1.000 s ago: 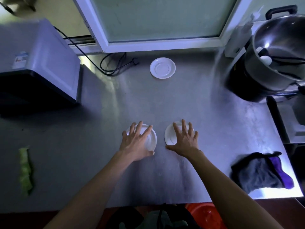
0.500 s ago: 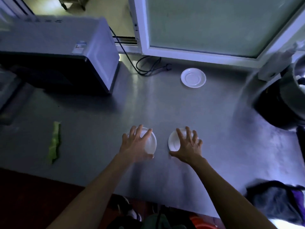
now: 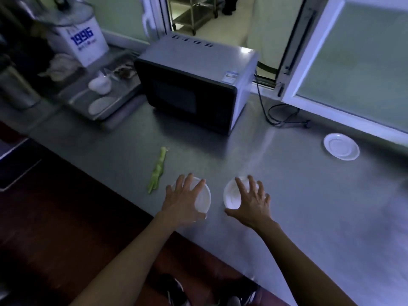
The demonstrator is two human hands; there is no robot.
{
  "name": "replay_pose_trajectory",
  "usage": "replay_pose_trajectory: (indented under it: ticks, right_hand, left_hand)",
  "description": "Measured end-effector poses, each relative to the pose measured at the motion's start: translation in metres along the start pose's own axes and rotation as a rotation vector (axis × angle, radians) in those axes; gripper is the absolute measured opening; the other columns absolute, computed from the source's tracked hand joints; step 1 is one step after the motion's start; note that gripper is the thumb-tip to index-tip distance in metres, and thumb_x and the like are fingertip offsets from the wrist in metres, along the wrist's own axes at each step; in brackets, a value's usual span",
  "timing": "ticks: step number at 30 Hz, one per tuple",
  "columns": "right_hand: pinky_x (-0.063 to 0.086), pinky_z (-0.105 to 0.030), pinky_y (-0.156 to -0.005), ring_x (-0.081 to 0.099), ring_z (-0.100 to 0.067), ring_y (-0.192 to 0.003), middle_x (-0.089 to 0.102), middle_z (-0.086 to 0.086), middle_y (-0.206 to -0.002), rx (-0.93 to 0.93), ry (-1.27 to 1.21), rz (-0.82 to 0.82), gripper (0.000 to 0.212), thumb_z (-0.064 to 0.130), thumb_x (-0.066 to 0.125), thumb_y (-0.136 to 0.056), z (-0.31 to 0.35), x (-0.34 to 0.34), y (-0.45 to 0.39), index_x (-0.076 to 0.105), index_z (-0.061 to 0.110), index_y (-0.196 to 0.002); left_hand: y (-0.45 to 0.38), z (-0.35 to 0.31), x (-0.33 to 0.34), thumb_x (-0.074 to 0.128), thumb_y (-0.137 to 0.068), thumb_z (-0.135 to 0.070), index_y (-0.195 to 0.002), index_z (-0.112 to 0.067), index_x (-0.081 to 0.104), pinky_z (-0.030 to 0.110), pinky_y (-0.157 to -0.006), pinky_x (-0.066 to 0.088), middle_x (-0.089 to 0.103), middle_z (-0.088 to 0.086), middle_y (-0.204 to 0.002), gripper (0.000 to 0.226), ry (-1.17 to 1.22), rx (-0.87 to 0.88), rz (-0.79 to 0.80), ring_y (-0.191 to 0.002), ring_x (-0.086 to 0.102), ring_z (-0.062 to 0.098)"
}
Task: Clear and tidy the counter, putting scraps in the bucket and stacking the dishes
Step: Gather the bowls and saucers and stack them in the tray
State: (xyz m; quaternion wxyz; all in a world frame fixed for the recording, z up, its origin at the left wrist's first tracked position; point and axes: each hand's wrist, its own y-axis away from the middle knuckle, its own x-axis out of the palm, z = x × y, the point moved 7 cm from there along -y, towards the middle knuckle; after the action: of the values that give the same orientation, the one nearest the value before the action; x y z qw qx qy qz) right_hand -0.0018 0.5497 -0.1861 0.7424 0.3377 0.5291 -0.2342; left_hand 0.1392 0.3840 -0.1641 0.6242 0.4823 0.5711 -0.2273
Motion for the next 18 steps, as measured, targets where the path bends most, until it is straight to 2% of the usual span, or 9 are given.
replay_pose_trajectory:
  ticks: [10,18]
  right_hand:
    - [0.033,-0.059,-0.108,0.01,-0.038,-0.146,0.003,-0.005,-0.163,-0.227,0.091,-0.044,0.117,0.08,0.066,-0.061,0.203,0.002,-0.015,0.009,0.038,-0.154]
    - [0.032,-0.062,-0.11,0.008,-0.038,-0.147,0.0,-0.005,-0.164,-0.387,0.138,-0.005,0.117,0.078,0.069,-0.065,0.314,0.011,-0.02,0.007,0.037,-0.155]
  left_hand:
    - [0.077,0.195,-0.018,0.059,-0.06,-0.078,-0.15,-0.043,0.003,0.062,-0.111,0.02,-0.003,0.0,-0.16,0.112,0.067,-0.195,-0.076,-0.147,-0.004,0.031]
    - [0.122,0.286,-0.007,0.058,-0.062,-0.08,-0.152,-0.041,0.001,0.06,-0.111,0.019,-0.006,0.002,-0.162,0.113,0.143,-0.348,-0.081,-0.148,-0.008,0.03]
